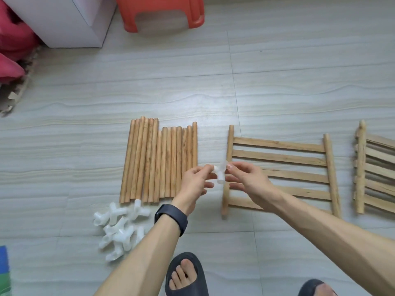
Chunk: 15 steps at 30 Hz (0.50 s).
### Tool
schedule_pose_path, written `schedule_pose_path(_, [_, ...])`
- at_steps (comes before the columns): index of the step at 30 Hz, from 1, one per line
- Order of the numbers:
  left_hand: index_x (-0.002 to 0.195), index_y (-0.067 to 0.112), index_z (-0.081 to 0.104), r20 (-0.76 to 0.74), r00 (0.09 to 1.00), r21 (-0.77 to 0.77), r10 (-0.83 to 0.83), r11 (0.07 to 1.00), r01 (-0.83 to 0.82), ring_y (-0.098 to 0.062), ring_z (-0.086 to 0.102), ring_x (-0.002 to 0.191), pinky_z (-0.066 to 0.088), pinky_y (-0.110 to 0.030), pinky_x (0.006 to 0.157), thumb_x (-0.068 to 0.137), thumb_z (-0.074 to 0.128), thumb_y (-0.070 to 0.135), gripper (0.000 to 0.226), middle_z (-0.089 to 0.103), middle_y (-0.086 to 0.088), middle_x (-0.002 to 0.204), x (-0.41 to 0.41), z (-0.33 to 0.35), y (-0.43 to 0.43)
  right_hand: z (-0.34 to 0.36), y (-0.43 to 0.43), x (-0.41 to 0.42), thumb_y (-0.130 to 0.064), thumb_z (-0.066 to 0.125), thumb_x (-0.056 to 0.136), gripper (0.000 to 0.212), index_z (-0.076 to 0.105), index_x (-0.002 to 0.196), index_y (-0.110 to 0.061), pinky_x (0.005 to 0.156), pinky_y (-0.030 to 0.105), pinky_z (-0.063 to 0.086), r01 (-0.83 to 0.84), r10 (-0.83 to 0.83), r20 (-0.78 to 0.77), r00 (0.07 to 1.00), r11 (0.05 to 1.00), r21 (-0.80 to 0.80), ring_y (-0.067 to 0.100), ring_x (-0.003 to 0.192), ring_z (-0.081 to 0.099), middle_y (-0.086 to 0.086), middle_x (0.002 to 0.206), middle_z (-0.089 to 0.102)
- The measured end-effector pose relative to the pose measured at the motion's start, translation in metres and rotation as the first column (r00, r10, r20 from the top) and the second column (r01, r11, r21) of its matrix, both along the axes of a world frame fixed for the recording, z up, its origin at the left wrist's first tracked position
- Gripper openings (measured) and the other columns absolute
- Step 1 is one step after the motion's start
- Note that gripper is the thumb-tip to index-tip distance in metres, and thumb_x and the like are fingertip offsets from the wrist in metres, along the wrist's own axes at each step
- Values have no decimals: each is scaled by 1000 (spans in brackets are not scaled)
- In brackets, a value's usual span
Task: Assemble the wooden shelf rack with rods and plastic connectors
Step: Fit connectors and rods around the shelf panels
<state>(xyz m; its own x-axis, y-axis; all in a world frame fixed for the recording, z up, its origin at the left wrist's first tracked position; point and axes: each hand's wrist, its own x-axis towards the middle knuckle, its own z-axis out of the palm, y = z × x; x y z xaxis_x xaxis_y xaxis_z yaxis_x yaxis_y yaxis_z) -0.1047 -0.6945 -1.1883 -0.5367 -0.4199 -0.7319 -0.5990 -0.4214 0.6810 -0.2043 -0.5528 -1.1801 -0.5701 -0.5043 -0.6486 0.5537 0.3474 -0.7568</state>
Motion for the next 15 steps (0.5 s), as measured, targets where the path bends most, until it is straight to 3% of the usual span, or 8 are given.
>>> schedule_pose_path(2, [106,17,70,5,1000,74,2,997,-2,-8,66,66,45,-26,64,88,66,39,29,78,7,89,-7,-3,9,0,6,-8,-35,64,99,36,68,122,-7,97,43,56,17,-14,113,994,1000,-22,30,107,72,14,117,74])
schedule_pose_path(6, [113,15,63,11,997,126,-72,990,70,-9,69,76,47,-27,69,89,68,39,35,78,8,94,-9,-7,18,-1,13,-14,-42,60,100,36,69,116,-11,77,26,59,20,-21,188,982,1000,7,21,98,75,9,108,77])
schedule_pose_path(9, [115,19,63,23,995,75,-98,993,96,-11,69,81,46,-30,74,89,70,41,35,78,11,91,-6,-13,21,-9,14,-12,-47,61,98,37,71,112,-14,79,27,58,-4,-12,229,973,998,68,21,99,74,8,103,78])
schedule_pose_path(12, [111,26,69,40,991,50,-124,991,122,-12,68,80,46,-29,73,90,70,42,27,78,12,88,-1,-18,22,-18,16,-7,-48,62,98,36,72,102,-14,72,27,57,-56,20,298,954,992,113,17,83,74,7,90,79])
schedule_pose_path(15, [105,24,73,51,995,120,-81,990,74,-11,67,80,45,-27,70,90,72,38,20,75,13,86,5,-24,22,-24,16,-2,-37,63,99,30,70,105,-8,70,27,60,-73,18,330,944,985,156,14,73,73,7,86,79])
